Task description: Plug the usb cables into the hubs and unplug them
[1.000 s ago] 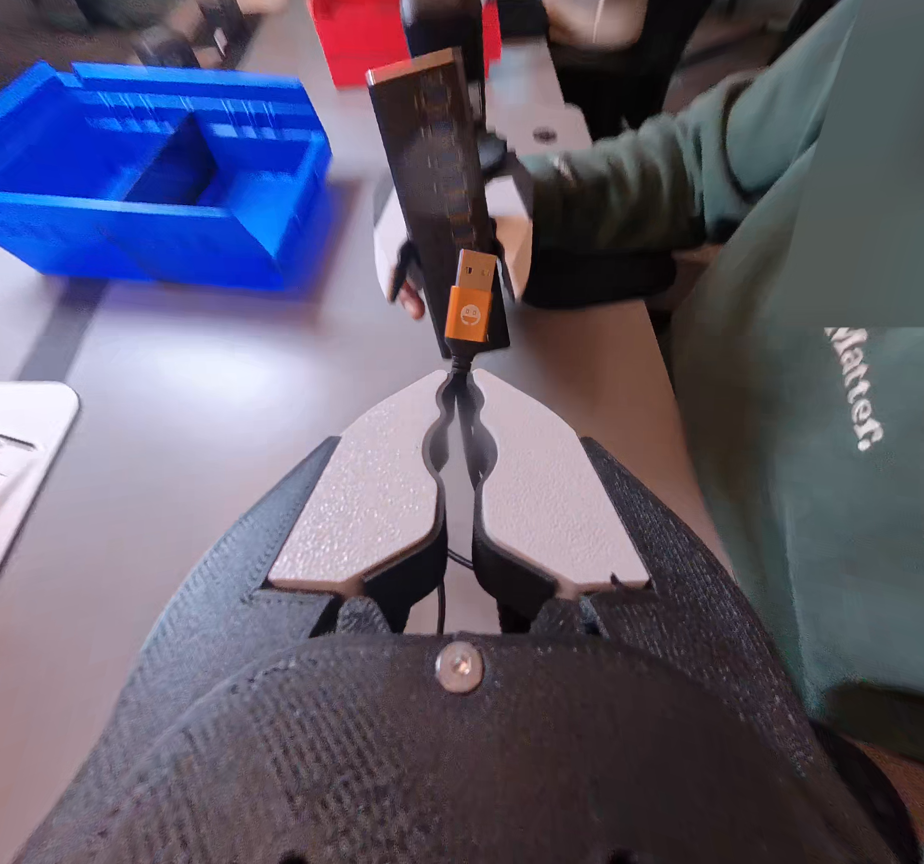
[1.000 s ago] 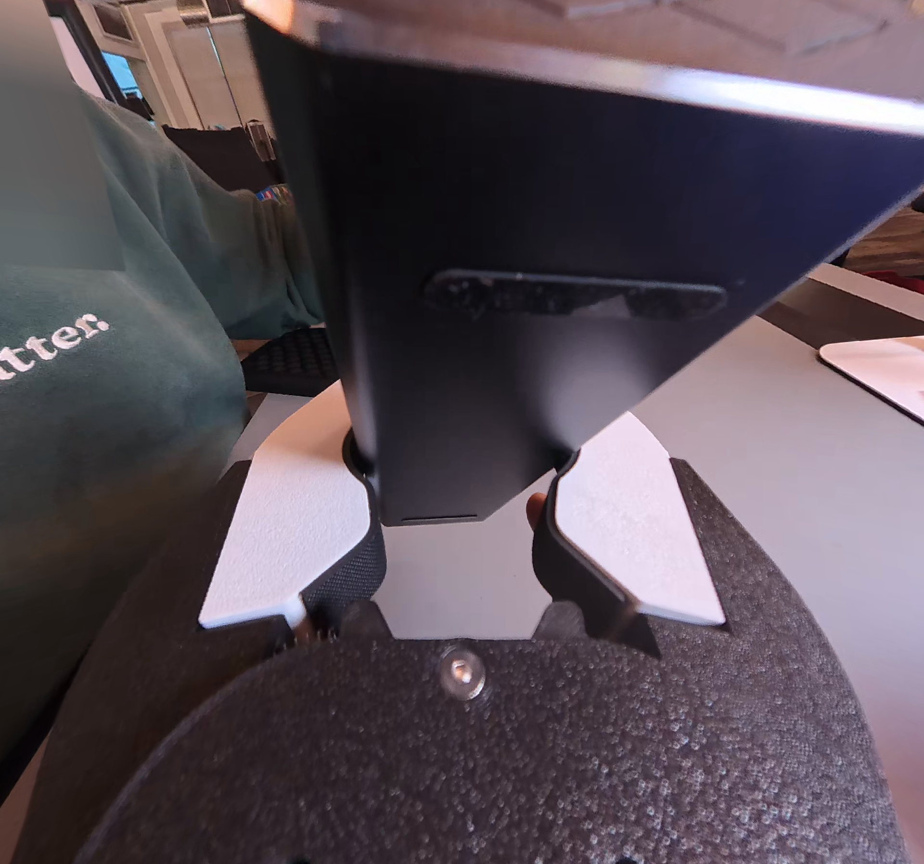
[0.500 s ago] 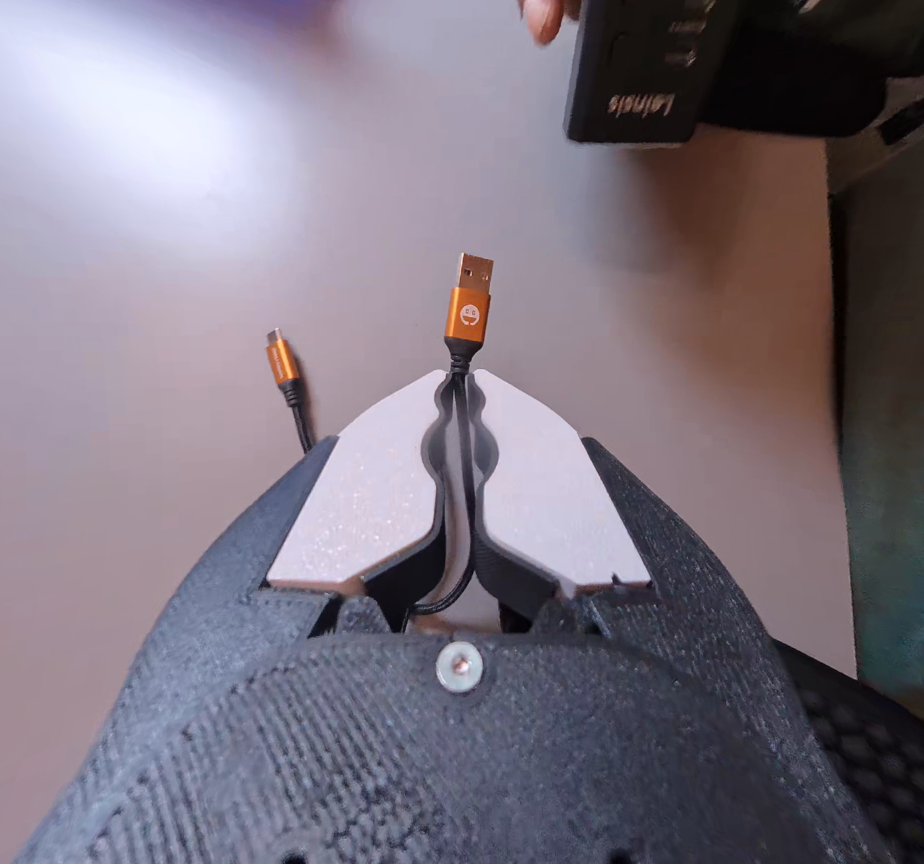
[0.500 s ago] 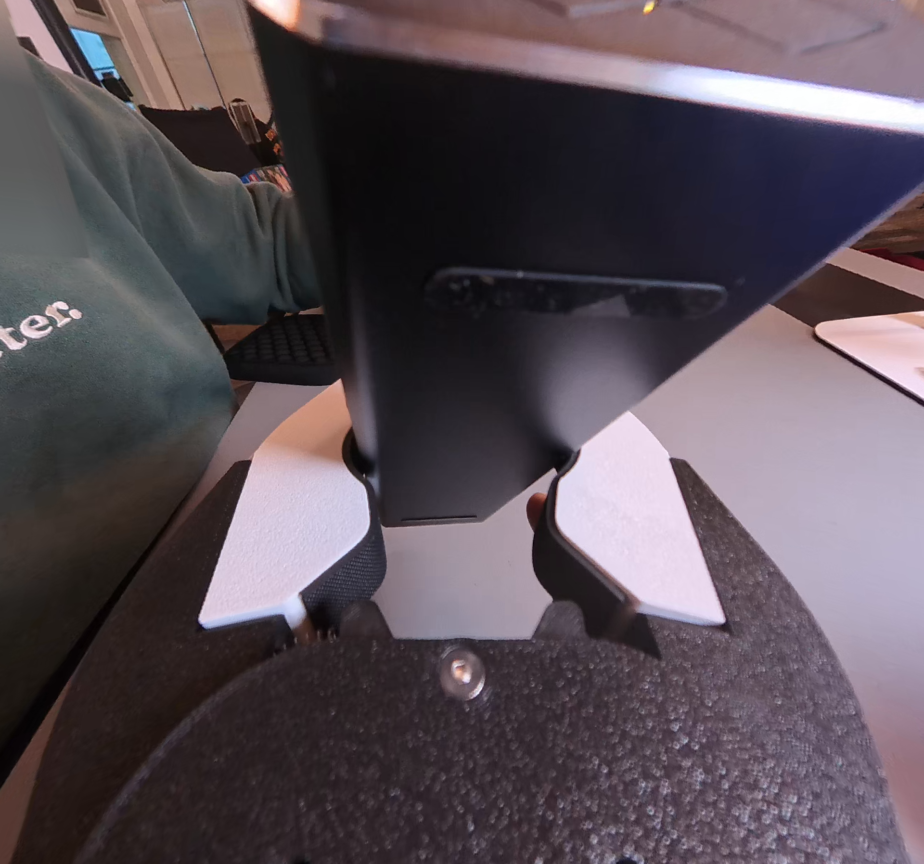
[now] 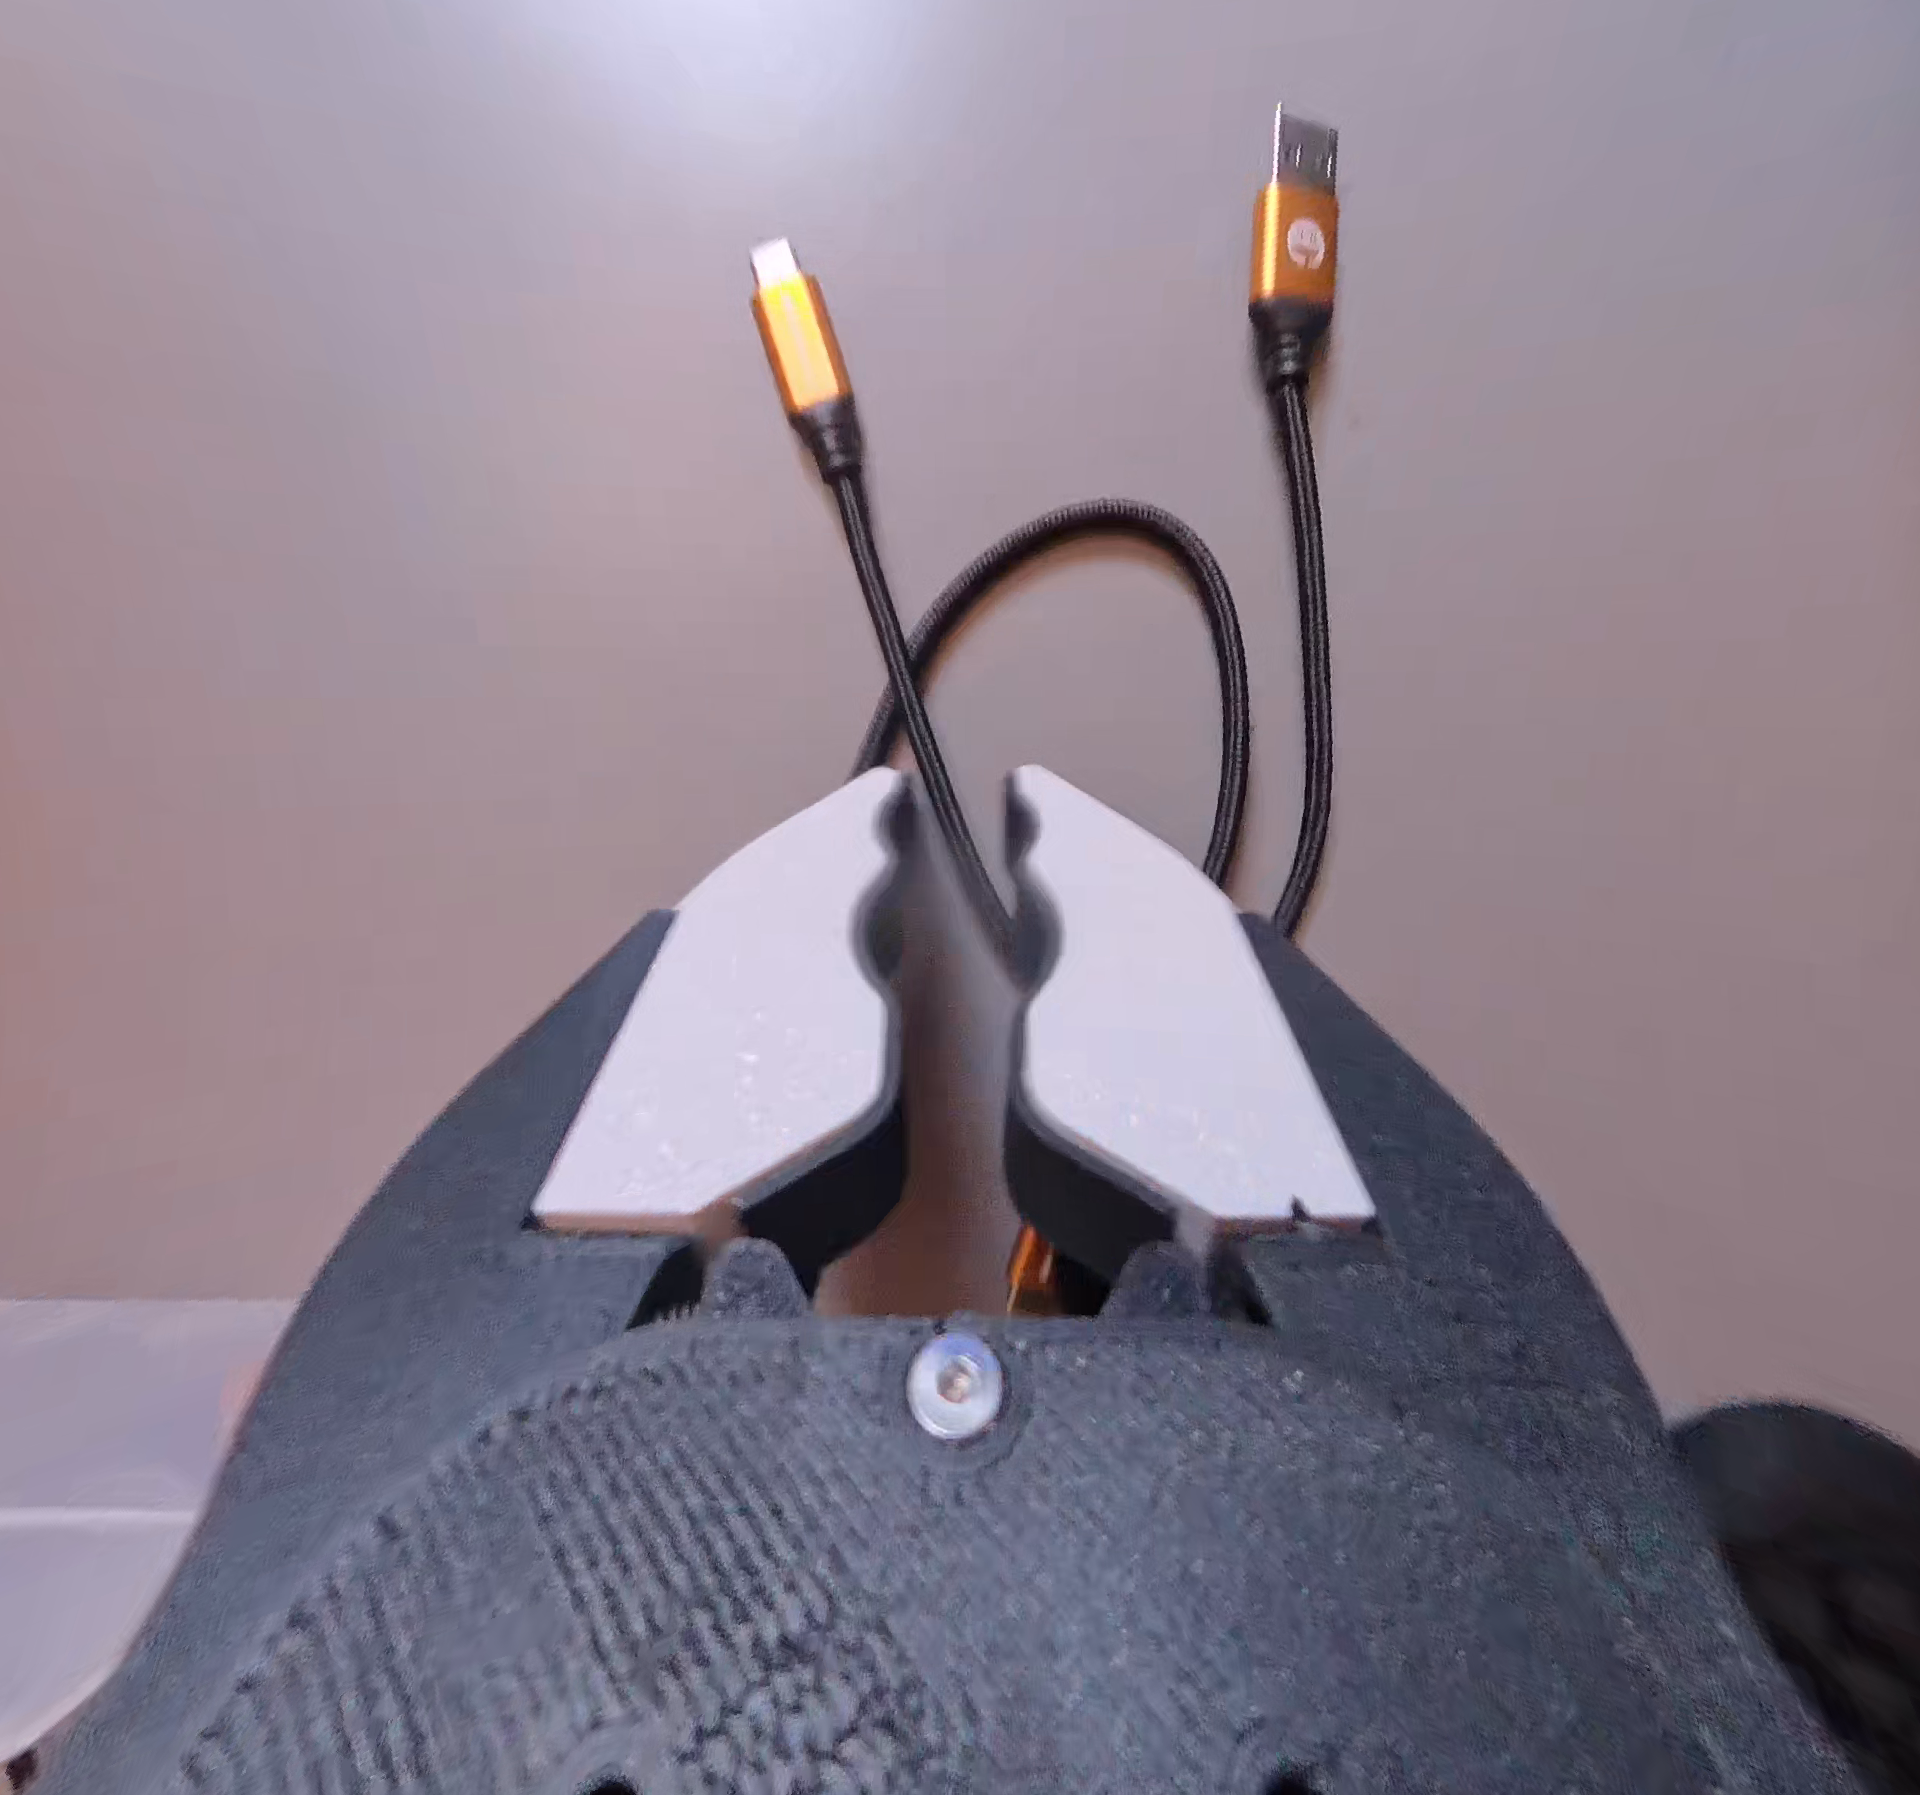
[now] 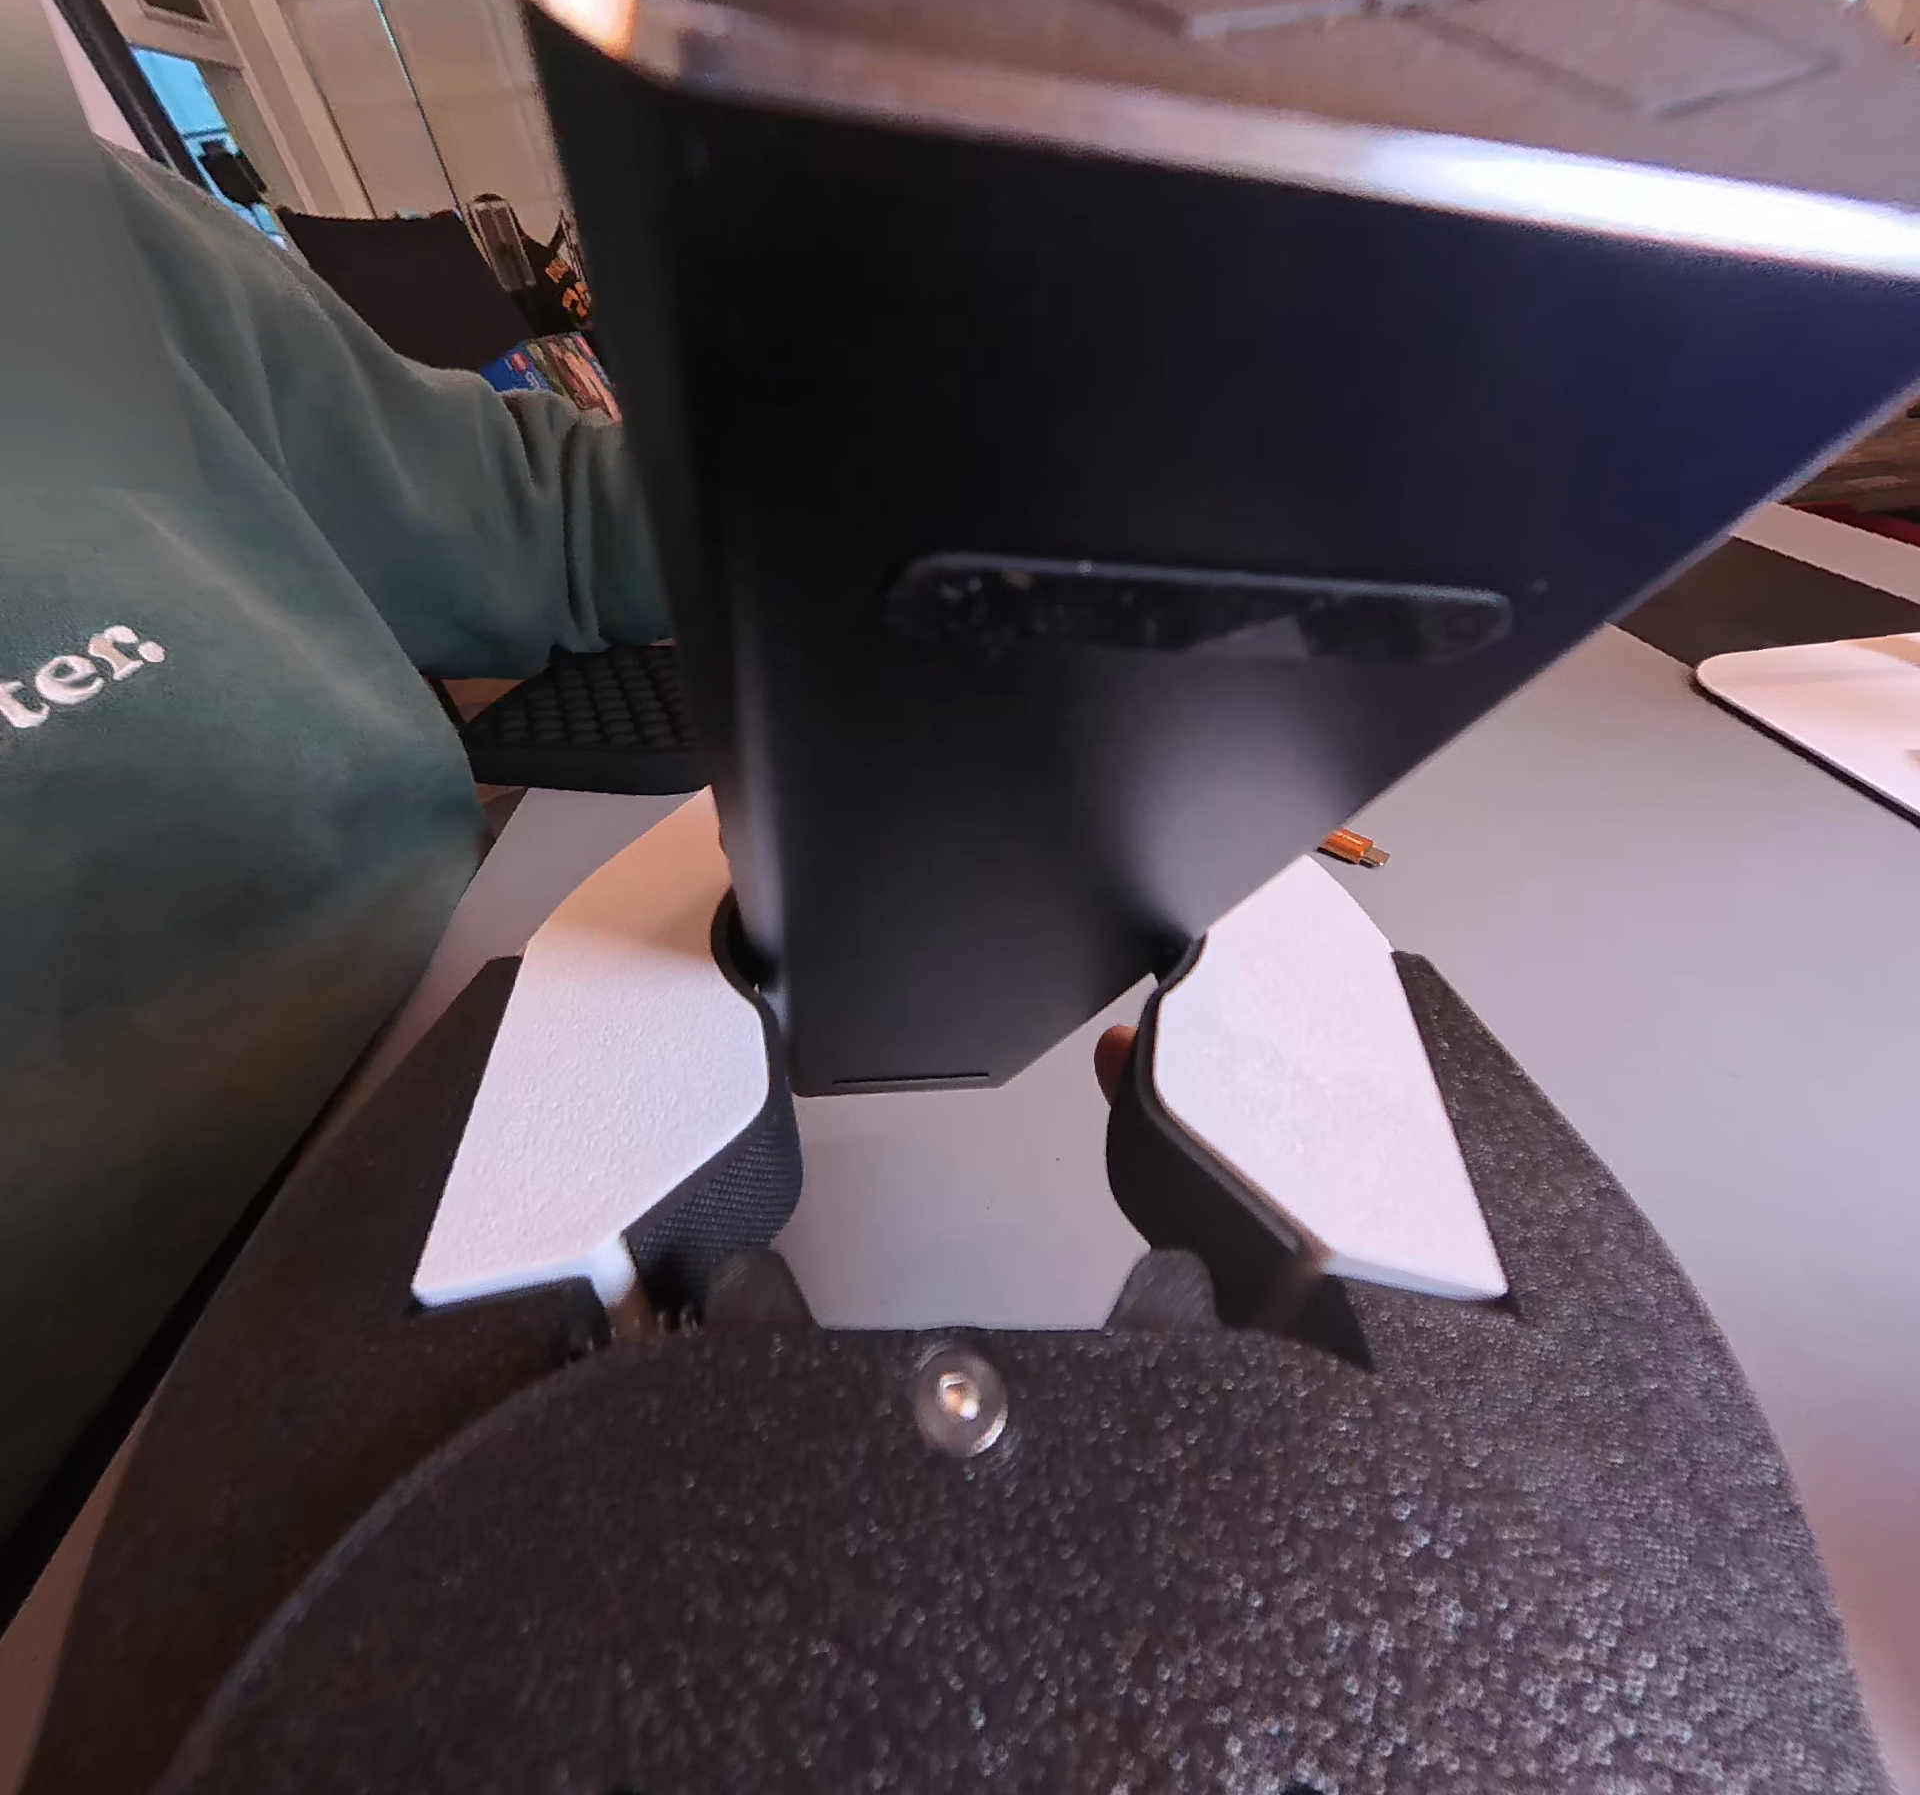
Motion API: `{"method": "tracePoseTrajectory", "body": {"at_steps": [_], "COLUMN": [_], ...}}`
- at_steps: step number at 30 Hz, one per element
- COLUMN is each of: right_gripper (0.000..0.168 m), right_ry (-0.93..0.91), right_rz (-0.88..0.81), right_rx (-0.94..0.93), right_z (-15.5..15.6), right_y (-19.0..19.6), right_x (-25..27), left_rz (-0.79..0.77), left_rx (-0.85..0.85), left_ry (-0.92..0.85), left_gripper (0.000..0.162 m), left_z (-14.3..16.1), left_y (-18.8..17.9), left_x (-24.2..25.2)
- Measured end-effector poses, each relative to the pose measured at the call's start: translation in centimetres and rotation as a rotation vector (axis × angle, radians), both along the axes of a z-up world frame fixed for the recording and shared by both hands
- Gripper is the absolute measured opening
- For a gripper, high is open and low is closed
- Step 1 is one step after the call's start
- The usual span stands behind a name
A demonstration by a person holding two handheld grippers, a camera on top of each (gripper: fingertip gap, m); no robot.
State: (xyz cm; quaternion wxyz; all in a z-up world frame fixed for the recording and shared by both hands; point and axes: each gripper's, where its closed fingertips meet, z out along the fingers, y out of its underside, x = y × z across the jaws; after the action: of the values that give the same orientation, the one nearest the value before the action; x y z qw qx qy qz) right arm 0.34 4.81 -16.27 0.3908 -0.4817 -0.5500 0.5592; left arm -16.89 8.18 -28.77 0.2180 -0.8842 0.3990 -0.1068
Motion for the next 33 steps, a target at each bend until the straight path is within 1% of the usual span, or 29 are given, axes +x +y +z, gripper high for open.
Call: {"method": "tracePoseTrajectory", "body": {"at_steps": [1,3,6,9,14,18,20,22,23,24,25,26,28,30,33], "right_gripper": [0.074,0.074,0.074,0.074,0.074,0.074,0.074,0.074,0.074,0.074,0.074,0.074,0.074,0.074,0.074], "right_ry": [0.001,-0.001,-0.004,0.0,0.001,0.003,0.0,-0.003,-0.003,-0.002,0.0,0.001,0.001,-0.005,-0.014], "right_rz": [-0.001,0.0,0.001,0.007,0.009,0.009,0.011,0.014,0.014,0.012,0.01,0.009,0.008,0.01,0.012], "right_rx": [-0.001,-0.004,-0.002,-0.001,0.013,0.015,0.013,0.017,0.02,0.023,0.024,0.023,0.017,0.011,0.015], "right_z": [0.0,0.0,-0.1,0.0,0.2,0.2,0.2,0.1,0.1,0.2,0.3,0.3,0.3,0.0,-0.2], "right_y": [0.0,0.0,0.0,-0.1,-0.3,-0.4,-0.4,-0.5,-0.5,-0.6,-0.6,-0.5,-0.4,-0.4,-0.5], "right_x": [0.0,0.0,0.0,0.0,0.0,0.0,0.0,0.0,0.0,0.0,0.0,0.0,0.0,-0.1,-0.2], "left_rz": [-0.004,-0.015,-0.014,-0.013,-0.016,-0.017,-0.038,-0.109,-0.133,-0.139,-0.141,-0.136,-0.105,-0.078,-0.096], "left_rx": [0.015,0.047,0.062,0.094,0.085,0.124,0.066,-0.019,-0.037,-0.042,-0.026,0.0,0.063,0.109,0.089], "left_ry": [-0.003,0.059,0.014,0.051,0.083,0.09,0.084,0.05,0.023,0.017,0.017,0.018,0.038,0.095,0.157], "left_gripper": [0.006,0.004,0.004,0.004,0.004,0.004,0.004,0.004,0.008,0.014,0.019,0.021,0.02,0.017,0.015], "left_z": [0.1,0.3,2.6,4.1,3.6,4.8,4.3,2.9,2.5,2.3,2.4,2.9,4.1,4.9,3.9], "left_y": [0.2,0.4,0.2,0.1,-0.4,-0.6,-1.4,-2.8,-3.3,-3.5,-3.6,-3.5,-2.8,-2.1,-1.9], "left_x": [0.1,-0.3,0.0,-0.4,-0.7,-0.9,-0.9,-0.3,0.1,0.2,0.1,-0.2,-1.2,-2.6,-3.3]}}
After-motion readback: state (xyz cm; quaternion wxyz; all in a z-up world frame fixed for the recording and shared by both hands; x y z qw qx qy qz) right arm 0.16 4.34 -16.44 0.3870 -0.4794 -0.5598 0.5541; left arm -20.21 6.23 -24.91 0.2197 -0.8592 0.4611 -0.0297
